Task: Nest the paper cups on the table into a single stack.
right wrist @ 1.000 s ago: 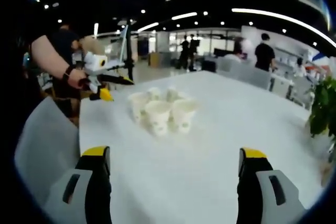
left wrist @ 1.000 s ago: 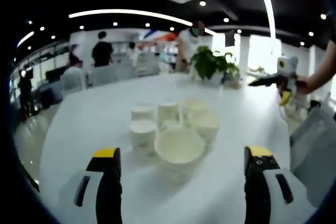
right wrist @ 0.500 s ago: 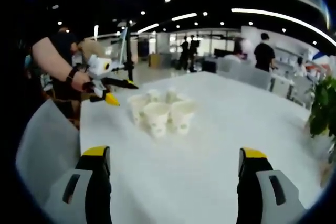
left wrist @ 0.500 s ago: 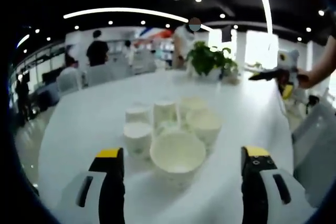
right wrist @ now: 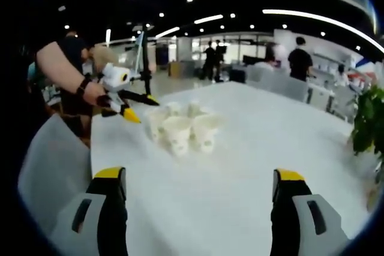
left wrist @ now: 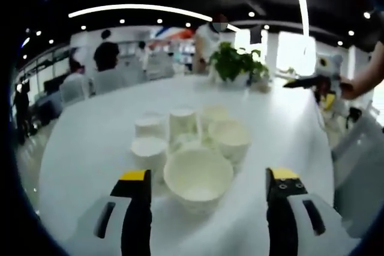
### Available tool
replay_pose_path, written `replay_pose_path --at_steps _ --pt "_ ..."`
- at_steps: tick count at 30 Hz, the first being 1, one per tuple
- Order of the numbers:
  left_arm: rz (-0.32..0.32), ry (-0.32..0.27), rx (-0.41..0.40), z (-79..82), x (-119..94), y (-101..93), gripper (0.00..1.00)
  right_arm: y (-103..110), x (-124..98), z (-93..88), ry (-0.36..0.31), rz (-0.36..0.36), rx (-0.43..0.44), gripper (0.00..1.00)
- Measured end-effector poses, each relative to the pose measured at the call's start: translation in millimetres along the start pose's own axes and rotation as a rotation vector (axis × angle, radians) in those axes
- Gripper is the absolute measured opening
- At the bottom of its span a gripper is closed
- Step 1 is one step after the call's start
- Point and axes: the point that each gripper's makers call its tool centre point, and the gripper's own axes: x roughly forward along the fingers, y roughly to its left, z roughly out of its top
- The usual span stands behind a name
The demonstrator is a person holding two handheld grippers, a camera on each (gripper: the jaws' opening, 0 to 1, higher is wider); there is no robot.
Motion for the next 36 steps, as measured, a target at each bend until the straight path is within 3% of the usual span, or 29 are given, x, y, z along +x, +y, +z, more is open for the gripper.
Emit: replay_pose_path --at_steps 36 --pt "0.010 0.024 0.036 -1.3 16.4 7.7 0.60 -1.7 -2.0 -7.3 0.015 -0.016 0.018 0.99"
